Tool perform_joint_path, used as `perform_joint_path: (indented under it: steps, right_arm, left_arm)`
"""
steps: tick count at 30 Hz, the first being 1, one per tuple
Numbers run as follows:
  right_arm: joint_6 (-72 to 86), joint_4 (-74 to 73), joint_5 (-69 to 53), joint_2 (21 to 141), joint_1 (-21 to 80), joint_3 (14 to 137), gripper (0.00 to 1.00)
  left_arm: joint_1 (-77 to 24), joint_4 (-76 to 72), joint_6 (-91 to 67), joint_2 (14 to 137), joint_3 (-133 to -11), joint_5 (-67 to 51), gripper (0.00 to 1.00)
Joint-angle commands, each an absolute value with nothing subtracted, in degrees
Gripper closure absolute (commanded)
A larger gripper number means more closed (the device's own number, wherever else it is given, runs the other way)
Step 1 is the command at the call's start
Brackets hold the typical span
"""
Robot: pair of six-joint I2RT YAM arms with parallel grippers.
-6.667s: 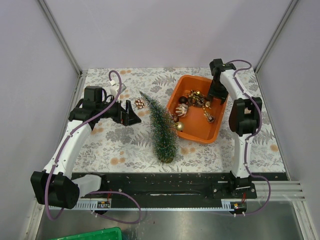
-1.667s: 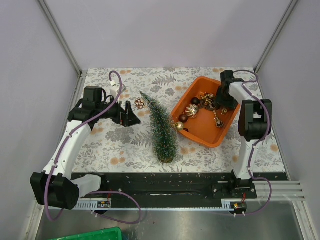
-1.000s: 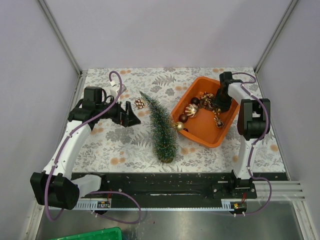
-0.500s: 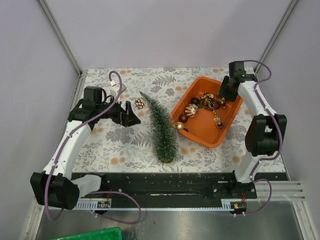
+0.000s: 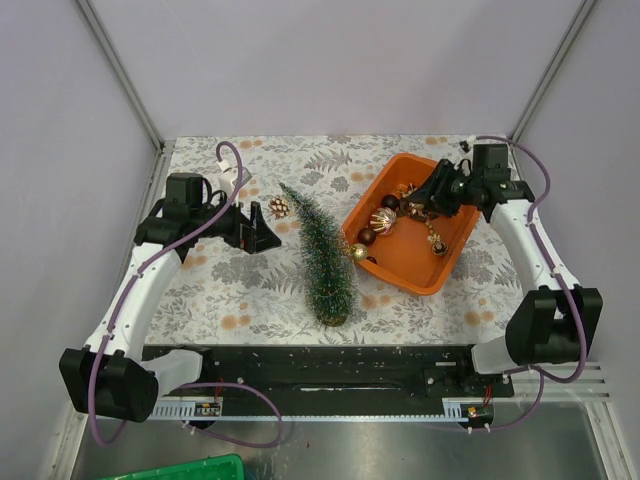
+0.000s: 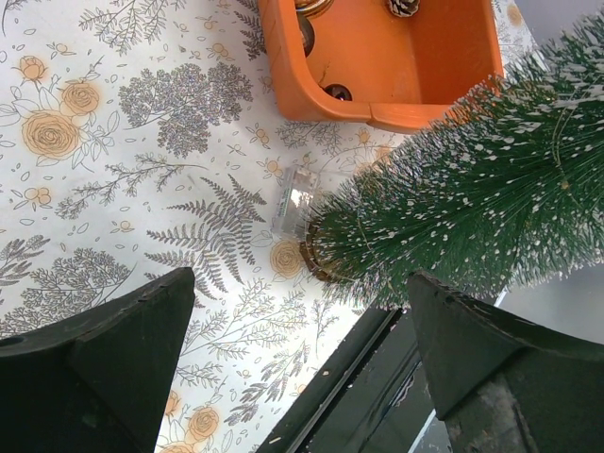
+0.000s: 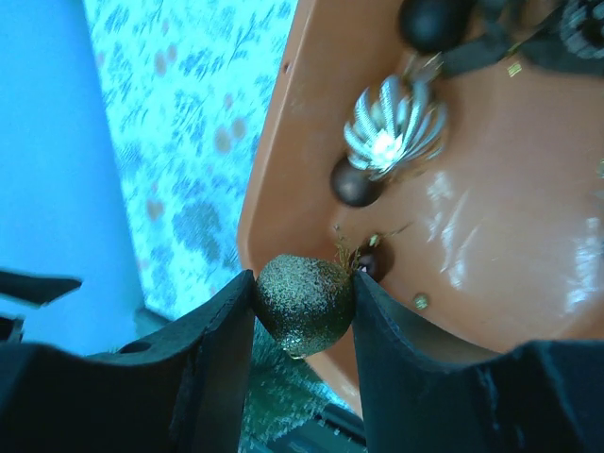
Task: Decorate the small christmas tree
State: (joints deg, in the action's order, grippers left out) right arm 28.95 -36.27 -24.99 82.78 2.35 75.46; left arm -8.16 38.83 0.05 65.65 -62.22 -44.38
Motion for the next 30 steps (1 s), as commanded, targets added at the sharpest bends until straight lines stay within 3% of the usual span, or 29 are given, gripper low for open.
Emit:
perform_joint_path:
  steps: [1, 5, 12, 30]
  right_arm:
    - [33.7, -25.9, -43.0, 79.5, 2.5, 68.8, 0.56]
    - [36.6, -19.2, -49.6, 74.3, 3.6, 63.9, 0.55]
    - [38.7, -17.2, -49.1, 68.2, 7.0, 63.0, 0.54]
    - [44.5, -10.0, -46.8, 71.5, 14.5, 66.1, 0.56]
  left_arm:
    - [-7.9, 35.7, -1.5, 64.0, -61.8, -45.3, 0.01]
    - [-7.9, 35.4, -1.7, 64.1, -61.9, -45.4, 0.01]
    - [-7.9, 33.9, -3.1, 64.5, -61.5, -46.6, 0.01]
    - [-9.3, 30.3, -6.1, 65.2, -59.9, -48.2, 0.01]
